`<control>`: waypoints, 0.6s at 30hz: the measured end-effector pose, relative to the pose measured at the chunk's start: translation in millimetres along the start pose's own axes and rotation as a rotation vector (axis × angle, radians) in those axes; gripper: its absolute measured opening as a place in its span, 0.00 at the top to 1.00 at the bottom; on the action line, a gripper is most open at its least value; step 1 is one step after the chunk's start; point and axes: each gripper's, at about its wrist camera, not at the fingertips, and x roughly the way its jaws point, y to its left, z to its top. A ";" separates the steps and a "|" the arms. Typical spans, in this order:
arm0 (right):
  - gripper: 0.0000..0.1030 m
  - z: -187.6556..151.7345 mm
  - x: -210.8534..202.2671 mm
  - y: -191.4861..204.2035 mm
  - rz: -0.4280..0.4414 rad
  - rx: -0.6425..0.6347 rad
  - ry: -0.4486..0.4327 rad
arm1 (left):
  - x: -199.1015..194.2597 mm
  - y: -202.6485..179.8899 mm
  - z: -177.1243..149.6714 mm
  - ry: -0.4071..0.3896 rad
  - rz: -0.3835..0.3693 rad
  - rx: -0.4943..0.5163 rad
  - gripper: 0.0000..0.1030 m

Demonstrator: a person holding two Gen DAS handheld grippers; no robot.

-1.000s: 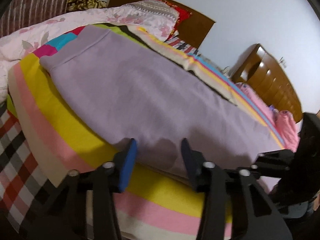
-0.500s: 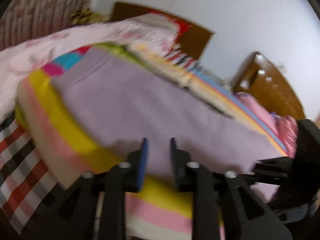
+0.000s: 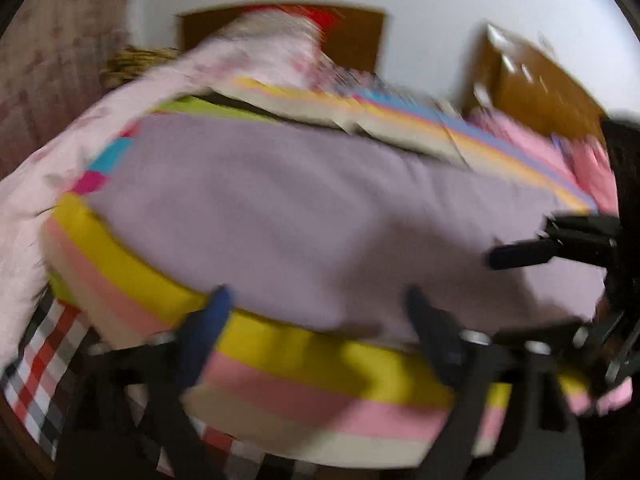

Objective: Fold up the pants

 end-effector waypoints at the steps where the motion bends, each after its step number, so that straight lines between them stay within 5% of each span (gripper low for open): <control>1: 0.37 2.8 3.3 -4.8 -0.018 0.014 -0.012 | -3.1 19.4 3.5 -0.030 0.010 -0.083 0.05; 4: 0.37 -2.5 31.0 -12.0 -0.103 0.026 0.049 | -2.1 88.2 5.0 -0.095 -0.057 -0.397 0.05; 8: 0.31 -9.0 35.4 -7.1 -0.112 0.000 0.034 | 25.0 163.4 -2.2 -0.160 -0.313 -0.734 0.14; 12: 0.28 -9.5 36.2 -9.7 -0.085 0.013 0.033 | 49.5 187.8 -0.8 -0.186 -0.407 -0.778 0.25; 18: 0.19 -5.7 38.0 -10.0 -0.055 0.018 0.035 | 69.9 189.7 12.3 -0.148 -0.425 -0.725 0.24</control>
